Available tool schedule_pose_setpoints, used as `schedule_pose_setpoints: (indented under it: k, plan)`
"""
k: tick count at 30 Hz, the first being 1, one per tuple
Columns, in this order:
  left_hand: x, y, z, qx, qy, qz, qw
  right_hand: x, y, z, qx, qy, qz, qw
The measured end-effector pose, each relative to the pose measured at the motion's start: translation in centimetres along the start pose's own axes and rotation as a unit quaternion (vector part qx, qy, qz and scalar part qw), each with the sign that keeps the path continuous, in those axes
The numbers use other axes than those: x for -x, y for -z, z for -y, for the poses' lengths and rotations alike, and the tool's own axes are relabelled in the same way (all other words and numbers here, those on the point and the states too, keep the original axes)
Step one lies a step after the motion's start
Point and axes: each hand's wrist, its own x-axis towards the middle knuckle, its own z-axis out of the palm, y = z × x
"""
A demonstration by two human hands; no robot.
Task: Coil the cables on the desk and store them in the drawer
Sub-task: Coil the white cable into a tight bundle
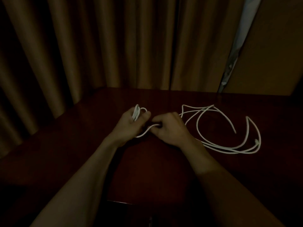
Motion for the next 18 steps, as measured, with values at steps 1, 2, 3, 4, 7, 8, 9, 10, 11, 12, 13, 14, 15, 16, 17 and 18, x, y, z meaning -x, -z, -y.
schedule_pose_setpoints:
  k: [1,2,3,4,7,8,9,10,11,12,13,14,15,16,17,18]
  plan:
    - [0.2,-0.1,-0.2,-0.016,-0.004,0.011,1.000,-0.1,-0.1,0.1,-0.008,-0.012,-0.015,1.000]
    - [0.3,-0.1,-0.4,-0.021,-0.005,0.024,0.999,-0.1,-0.2,0.1,-0.015,-0.020,-0.026,0.999]
    - [0.4,-0.1,-0.5,-0.019,-0.002,0.037,0.999,-0.1,-0.1,0.0,-0.020,-0.027,-0.030,0.999]
    - [0.4,0.0,-0.5,-0.018,0.001,0.049,0.999,-0.1,-0.1,0.0,-0.023,-0.031,-0.030,0.999]
    - [0.6,0.1,-1.0,-0.019,0.017,0.063,0.998,-0.1,-0.2,-0.2,-0.026,-0.034,-0.024,0.999]
    - [0.7,0.1,-1.0,-0.027,0.020,0.063,0.997,-0.1,-0.3,-0.3,-0.026,-0.030,-0.024,0.999]
    - [0.8,0.1,-1.0,-0.035,0.022,0.059,0.997,-0.1,-0.4,-0.3,-0.025,-0.029,-0.023,0.999]
    - [0.8,0.1,-1.0,-0.042,0.025,0.049,0.998,-0.2,-0.4,-0.4,-0.017,-0.027,-0.020,0.999]
    - [0.8,0.1,-1.0,-0.047,0.027,0.036,0.998,-0.2,-0.4,-0.4,0.003,-0.026,-0.019,0.999]
    - [0.8,0.2,-0.9,-0.053,0.027,0.022,0.998,-0.1,-0.2,-0.6,0.035,-0.022,-0.024,0.999]
    - [0.8,0.2,-0.9,-0.058,0.027,0.010,0.998,-0.1,0.0,-0.8,0.074,-0.017,-0.039,0.996]
    - [0.8,0.2,-0.9,-0.062,0.027,0.004,0.998,0.0,0.3,-1.0,0.106,-0.014,-0.055,0.993]
    - [0.8,0.2,-1.0,-0.061,0.026,0.002,0.998,0.1,0.5,-1.3,0.129,-0.020,-0.063,0.989]
    - [0.9,0.2,-1.0,-0.056,0.024,0.002,0.998,0.2,0.6,-1.6,0.143,-0.034,-0.059,0.987]
    - [0.9,0.1,-1.0,-0.045,0.024,0.003,0.999,0.2,0.7,-1.8,0.153,-0.051,-0.043,0.986]
    - [1.0,0.1,-1.0,-0.036,0.024,0.006,0.999,0.3,0.7,-2.0,0.161,-0.066,-0.022,0.985]
